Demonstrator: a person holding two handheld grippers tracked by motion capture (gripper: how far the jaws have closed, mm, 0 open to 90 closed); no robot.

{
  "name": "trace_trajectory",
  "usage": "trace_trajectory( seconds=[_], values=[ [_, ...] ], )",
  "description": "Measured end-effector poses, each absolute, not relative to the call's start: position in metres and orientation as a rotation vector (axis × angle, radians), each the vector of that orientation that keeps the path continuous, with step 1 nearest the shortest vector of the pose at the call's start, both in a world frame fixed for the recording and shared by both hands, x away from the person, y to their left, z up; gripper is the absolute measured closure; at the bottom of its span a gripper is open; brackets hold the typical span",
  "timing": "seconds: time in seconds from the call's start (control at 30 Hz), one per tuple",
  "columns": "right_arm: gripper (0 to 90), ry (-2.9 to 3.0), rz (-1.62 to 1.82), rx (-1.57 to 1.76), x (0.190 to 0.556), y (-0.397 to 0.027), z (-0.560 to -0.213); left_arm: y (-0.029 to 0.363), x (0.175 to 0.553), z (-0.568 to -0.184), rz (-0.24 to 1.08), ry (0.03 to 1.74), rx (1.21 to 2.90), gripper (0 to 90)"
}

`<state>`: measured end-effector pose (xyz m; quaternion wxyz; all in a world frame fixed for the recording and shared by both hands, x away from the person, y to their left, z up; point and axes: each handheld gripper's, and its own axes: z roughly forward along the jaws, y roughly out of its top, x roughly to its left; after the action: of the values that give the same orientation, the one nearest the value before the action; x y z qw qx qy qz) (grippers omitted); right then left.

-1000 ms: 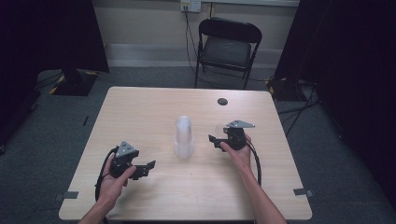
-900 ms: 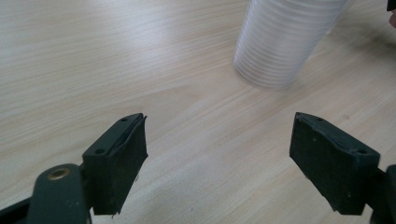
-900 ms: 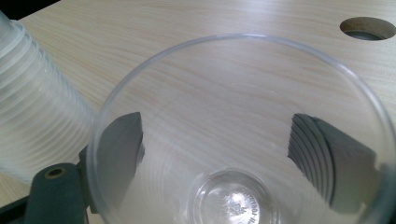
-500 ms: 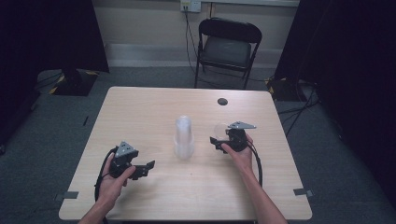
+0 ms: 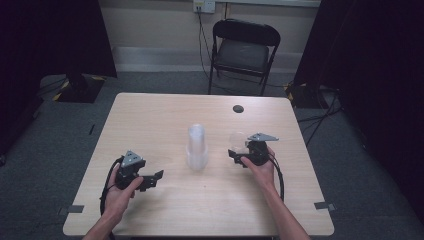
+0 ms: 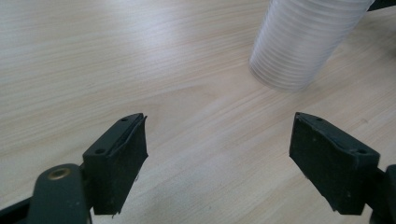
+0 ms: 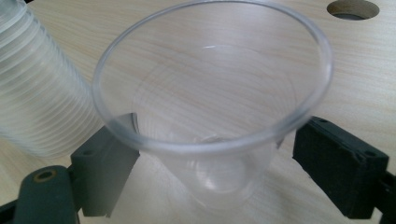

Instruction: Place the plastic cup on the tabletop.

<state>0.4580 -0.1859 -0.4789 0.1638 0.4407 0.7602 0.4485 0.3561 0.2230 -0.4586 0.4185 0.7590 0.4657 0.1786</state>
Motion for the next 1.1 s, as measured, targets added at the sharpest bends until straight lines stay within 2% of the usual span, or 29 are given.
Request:
trace_trajectory(
  seconds=[0.5, 0.63, 1.1],
  values=[
    [15.0, 2.170, 1.271, 1.247, 0.430, -0.209, -0.464, 0.225, 0.356, -0.455, 0.502, 1.179, 1.908, 18.9],
    [16.0, 2.186, 1.266, 1.253, 0.422, -0.216, -0.460, 0.222, 0.352, -0.453, 0.544, 1.144, 1.958, 18.9],
    [16.8, 2.169, 1.284, 1.268, 0.380, -0.238, -0.446, 0.239, 0.342, -0.458, 0.539, 1.179, 1.964, 18.9]
  ],
)
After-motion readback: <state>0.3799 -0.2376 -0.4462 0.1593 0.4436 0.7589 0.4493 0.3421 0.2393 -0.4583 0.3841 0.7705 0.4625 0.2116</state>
